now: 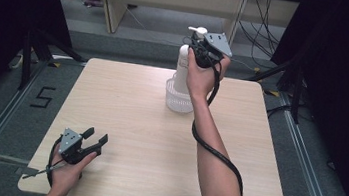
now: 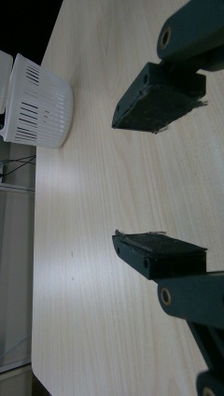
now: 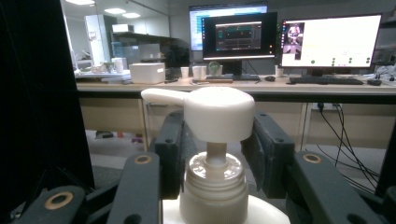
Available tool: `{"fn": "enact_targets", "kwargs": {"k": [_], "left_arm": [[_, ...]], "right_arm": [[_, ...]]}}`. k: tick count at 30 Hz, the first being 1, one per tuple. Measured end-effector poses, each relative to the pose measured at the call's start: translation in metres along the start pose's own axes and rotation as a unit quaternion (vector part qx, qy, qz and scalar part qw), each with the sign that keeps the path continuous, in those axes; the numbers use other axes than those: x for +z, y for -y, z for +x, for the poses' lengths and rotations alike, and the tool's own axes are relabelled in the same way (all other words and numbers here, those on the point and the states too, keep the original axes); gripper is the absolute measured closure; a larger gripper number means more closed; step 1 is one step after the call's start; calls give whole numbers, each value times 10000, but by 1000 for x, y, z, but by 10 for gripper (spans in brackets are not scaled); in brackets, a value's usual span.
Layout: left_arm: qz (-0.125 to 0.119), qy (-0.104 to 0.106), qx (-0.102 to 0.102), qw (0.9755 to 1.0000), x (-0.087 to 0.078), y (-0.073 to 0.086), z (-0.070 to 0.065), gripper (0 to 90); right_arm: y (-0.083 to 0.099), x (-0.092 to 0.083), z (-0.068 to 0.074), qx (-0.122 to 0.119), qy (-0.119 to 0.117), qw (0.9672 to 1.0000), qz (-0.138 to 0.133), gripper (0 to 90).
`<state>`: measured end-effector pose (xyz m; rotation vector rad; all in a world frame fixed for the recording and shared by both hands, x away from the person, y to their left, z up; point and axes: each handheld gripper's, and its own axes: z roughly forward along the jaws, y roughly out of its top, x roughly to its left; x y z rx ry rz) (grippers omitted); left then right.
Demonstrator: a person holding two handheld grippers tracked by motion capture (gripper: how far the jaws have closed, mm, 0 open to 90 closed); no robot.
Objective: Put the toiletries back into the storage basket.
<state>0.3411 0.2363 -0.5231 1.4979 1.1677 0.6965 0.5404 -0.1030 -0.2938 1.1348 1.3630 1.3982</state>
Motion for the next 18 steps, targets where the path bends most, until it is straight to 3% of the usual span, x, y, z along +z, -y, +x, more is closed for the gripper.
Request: {"fn": "enact_targets", "kwargs": {"k": [8, 11, 18], "left_arm": [[-1, -1, 4, 10000, 0, 0, 0, 370], [1, 2, 4, 10000, 0, 0, 0, 370], [-2, 6, 7, 10000, 0, 0, 0, 370]], "right_arm": [[4, 2, 1, 75, 27, 10000, 57, 605], [6, 4, 0, -33, 16, 10000, 69, 604], [10, 6, 0, -16, 20, 9999, 158, 604]]}}
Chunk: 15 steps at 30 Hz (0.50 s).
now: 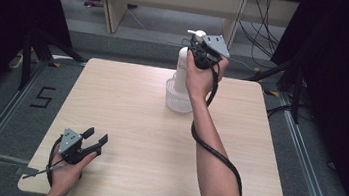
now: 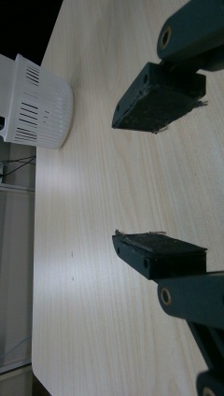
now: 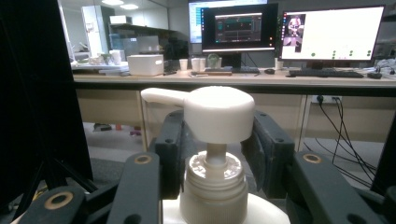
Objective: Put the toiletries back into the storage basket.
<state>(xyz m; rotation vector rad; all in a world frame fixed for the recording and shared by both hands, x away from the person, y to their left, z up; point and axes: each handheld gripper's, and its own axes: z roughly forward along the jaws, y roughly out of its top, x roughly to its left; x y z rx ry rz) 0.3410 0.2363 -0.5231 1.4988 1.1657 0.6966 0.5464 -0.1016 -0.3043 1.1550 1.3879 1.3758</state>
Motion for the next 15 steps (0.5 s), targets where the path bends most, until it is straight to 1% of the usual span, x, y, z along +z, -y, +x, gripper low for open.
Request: {"fn": "enact_targets", "kwargs": {"k": [1, 2, 3, 5, 8, 11, 12, 13, 14, 15], "left_arm": [[1, 0, 0, 10000, 0, 0, 0, 370], [-1, -3, -6, 10000, 0, 0, 0, 370], [1, -1, -4, 10000, 0, 0, 0, 369], [-2, 1, -1, 10000, 0, 0, 0, 369], [1, -3, 4, 10000, 0, 0, 0, 370], [3, -4, 11, 10000, 0, 0, 0, 369], [3, -3, 12, 10000, 0, 0, 0, 370], [2, -4, 11, 10000, 0, 0, 0, 370], [2, -3, 9, 10000, 0, 0, 0, 370], [2, -3, 10, 10000, 0, 0, 0, 369]], "right_arm": [[1, 0, 0, -21, 24, 10000, -10, 604], [2, 1, -1, -48, -4, 10000, 28, 604], [3, 1, 0, 44, -1, 10000, 53, 604], [6, 2, -2, -9, 47, 10000, 42, 604], [8, 2, -2, 51, -11, 9999, 107, 604], [10, 2, -2, -3, 26, 9999, 123, 604], [10, 2, -2, 34, 14, 9999, 122, 604], [11, 2, -3, -1, 12, 9999, 127, 604], [11, 1, -2, 58, 21, 9998, 163, 604], [12, 1, -3, 24, 40, 9999, 148, 604]]}}
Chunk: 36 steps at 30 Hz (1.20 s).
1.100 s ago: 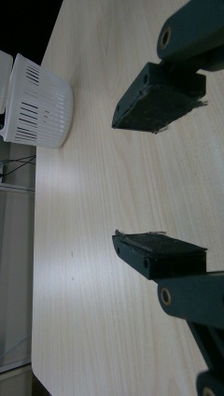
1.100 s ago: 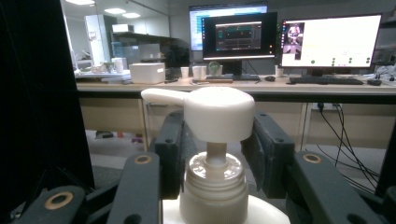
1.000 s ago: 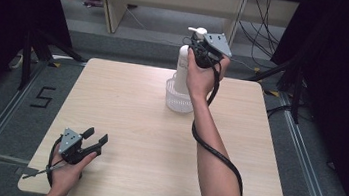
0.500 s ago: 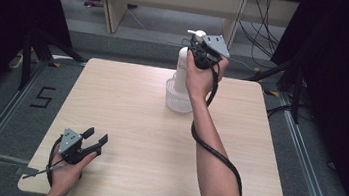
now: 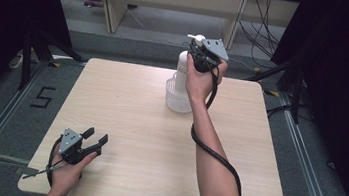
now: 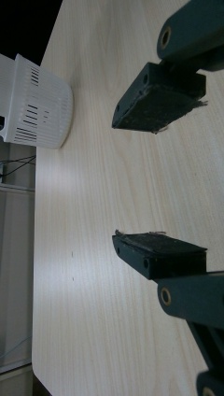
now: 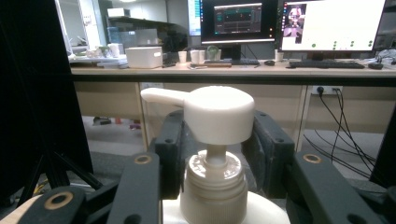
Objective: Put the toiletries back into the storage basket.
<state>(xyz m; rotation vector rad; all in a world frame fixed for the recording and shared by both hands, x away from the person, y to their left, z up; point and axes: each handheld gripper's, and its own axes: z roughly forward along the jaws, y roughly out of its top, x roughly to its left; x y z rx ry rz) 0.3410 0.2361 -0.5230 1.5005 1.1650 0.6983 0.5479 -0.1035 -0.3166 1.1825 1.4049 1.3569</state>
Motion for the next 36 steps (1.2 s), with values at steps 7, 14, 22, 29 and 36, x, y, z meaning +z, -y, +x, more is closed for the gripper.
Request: {"fn": "enact_targets", "kwargs": {"k": [7, 14, 22, 29, 36], "left_arm": [[0, -2, 3, 10000, 0, 0, 0, 370], [2, -1, 12, 10000, 0, 0, 0, 369], [0, 5, -1, 10000, 0, 0, 0, 369], [-3, 9, -8, 10000, 0, 0, 0, 369], [-1, 5, 4, 10000, 0, 0, 0, 369]], "right_arm": [[4, 0, -1, -31, -11, 10000, 53, 604], [9, 1, -2, -16, 16, 9999, 104, 604], [14, 3, -1, 14, -6, 9999, 169, 604], [17, 5, 0, 0, -1, 9998, 215, 604], [19, 5, 1, 2, -3, 9997, 239, 604]]}}
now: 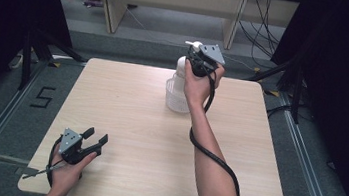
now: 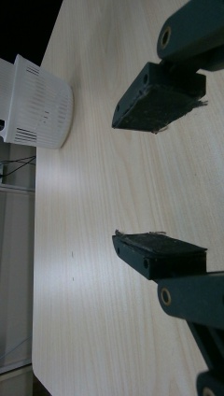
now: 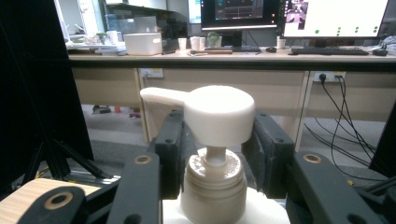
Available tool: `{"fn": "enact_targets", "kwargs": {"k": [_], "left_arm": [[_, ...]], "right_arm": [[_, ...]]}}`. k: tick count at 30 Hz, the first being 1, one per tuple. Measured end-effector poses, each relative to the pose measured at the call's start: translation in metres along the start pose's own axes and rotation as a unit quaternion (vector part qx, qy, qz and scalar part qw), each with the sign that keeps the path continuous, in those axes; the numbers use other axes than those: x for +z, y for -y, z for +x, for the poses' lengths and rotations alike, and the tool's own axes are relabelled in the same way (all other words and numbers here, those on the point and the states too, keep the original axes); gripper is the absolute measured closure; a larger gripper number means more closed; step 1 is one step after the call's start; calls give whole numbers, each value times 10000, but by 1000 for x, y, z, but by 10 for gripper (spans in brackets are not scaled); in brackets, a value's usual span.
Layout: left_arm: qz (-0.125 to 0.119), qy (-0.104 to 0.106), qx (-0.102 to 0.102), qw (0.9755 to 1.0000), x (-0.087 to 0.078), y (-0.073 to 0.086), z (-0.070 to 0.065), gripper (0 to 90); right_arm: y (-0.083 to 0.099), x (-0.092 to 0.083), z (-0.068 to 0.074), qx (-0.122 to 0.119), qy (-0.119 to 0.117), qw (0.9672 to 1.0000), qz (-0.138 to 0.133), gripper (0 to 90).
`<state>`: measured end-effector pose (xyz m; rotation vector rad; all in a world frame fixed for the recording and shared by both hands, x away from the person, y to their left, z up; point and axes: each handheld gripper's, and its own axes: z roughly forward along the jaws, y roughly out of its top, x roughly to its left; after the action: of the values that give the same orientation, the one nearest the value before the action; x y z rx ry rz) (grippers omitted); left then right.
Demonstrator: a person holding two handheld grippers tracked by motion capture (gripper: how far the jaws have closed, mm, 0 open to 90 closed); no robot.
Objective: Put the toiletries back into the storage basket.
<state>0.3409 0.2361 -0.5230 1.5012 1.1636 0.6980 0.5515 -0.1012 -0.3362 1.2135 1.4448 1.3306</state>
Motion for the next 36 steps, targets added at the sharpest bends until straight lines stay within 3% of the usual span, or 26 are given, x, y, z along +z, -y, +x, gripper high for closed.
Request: {"fn": "enact_targets", "kwargs": {"k": [36], "left_arm": [[-2, -2, 4, 10000, 0, 0, 0, 369]], "right_arm": [[25, 3, 3, -18, -51, 9996, 282, 604]]}}
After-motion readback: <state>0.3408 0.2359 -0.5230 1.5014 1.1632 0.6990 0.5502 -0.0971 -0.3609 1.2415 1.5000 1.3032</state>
